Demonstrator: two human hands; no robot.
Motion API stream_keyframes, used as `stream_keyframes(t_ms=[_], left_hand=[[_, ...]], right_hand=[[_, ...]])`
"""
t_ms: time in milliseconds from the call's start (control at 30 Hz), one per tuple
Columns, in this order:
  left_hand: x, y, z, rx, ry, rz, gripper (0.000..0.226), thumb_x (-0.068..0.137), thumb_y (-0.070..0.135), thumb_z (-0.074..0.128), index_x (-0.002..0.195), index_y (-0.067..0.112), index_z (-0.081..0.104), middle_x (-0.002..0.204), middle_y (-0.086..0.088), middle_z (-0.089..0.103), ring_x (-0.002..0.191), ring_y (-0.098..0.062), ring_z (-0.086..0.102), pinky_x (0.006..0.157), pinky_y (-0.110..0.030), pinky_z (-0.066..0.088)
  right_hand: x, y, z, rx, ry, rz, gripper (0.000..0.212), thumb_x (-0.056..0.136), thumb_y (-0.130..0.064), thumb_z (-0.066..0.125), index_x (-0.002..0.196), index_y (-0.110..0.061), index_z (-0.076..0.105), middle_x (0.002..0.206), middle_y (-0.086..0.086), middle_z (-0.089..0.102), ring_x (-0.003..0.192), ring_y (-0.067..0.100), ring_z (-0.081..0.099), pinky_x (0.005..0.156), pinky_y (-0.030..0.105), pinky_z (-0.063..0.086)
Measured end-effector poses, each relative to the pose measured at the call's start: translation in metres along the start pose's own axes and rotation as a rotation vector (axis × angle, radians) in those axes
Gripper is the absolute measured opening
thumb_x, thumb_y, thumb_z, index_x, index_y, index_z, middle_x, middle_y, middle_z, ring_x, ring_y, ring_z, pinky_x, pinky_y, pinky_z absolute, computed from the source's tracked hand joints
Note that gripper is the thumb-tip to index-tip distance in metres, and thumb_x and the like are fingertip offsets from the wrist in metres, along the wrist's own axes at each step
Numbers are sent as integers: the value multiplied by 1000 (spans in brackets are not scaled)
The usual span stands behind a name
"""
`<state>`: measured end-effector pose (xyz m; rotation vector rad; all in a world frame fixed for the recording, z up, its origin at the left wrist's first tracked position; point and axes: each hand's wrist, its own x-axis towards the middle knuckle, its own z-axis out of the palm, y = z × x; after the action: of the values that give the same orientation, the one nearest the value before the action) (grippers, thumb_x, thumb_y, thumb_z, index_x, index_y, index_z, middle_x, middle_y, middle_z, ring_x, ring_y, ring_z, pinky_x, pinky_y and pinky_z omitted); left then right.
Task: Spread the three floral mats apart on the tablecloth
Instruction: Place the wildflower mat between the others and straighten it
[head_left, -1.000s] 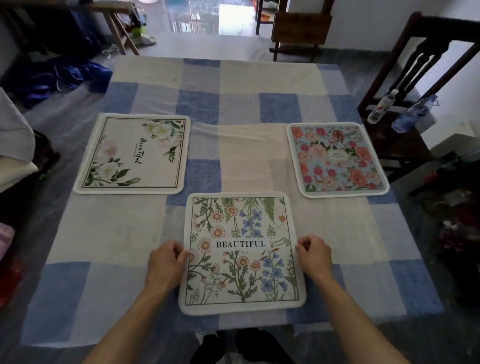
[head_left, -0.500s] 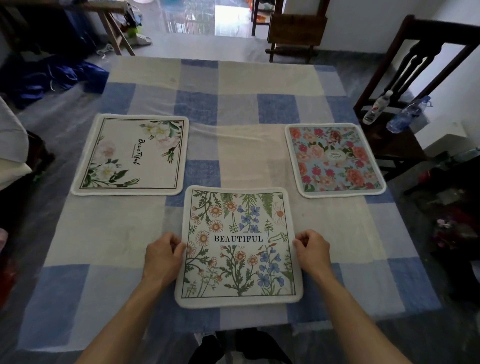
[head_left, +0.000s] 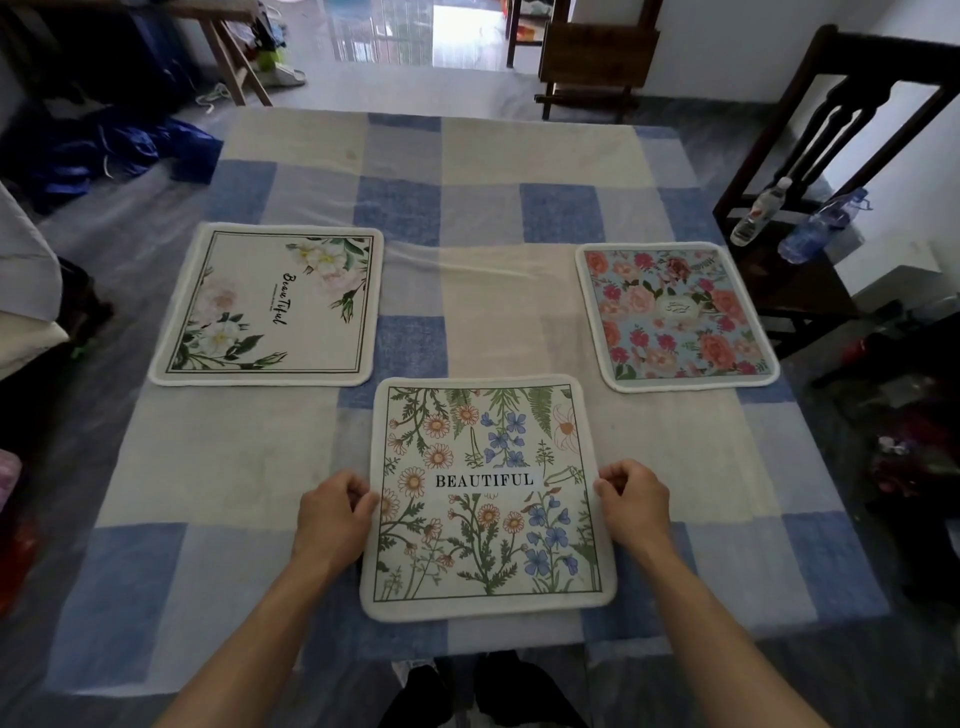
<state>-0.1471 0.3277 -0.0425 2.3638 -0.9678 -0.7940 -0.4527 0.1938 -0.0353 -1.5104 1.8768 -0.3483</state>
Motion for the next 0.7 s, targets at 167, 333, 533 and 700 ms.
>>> stream_keyframes(t_ms=[167, 333, 533, 700], left_hand=[[-5, -6, -1, 1, -1, -11, 11, 85, 15, 71, 77, 17, 64, 73, 7, 66, 67, -7, 62, 56, -17, 43], [2, -1, -6, -9, 44, 2, 21, 83, 14, 73, 102, 11, 65, 89, -3, 67, 77, -17, 63, 73, -30, 51], [12, 11, 1, 11, 30, 29, 44, 81, 8, 72, 123, 7, 58, 106, -10, 62, 94, -26, 60, 83, -37, 51], [15, 15, 6, 12, 67, 27, 15, 82, 7, 70, 97, 11, 69, 84, 1, 64, 77, -19, 63, 71, -30, 50]], right_hand=[[-4, 3, 1, -21, -5, -1, 4, 91, -7, 64, 94, -9, 65, 88, 3, 67, 76, 14, 61, 62, 18, 42], [-2, -1, -3, -55, 19, -60, 12, 90, -10, 66, 101, -11, 64, 94, 4, 66, 86, 19, 63, 73, 29, 51], [4, -10, 6, -150, -18, -89, 33, 89, -16, 66, 121, -8, 61, 111, 11, 62, 100, 24, 60, 90, 40, 53], [8, -9, 10, -194, -80, -54, 18, 91, -13, 63, 108, -7, 67, 105, 10, 68, 94, 24, 64, 85, 40, 57]])
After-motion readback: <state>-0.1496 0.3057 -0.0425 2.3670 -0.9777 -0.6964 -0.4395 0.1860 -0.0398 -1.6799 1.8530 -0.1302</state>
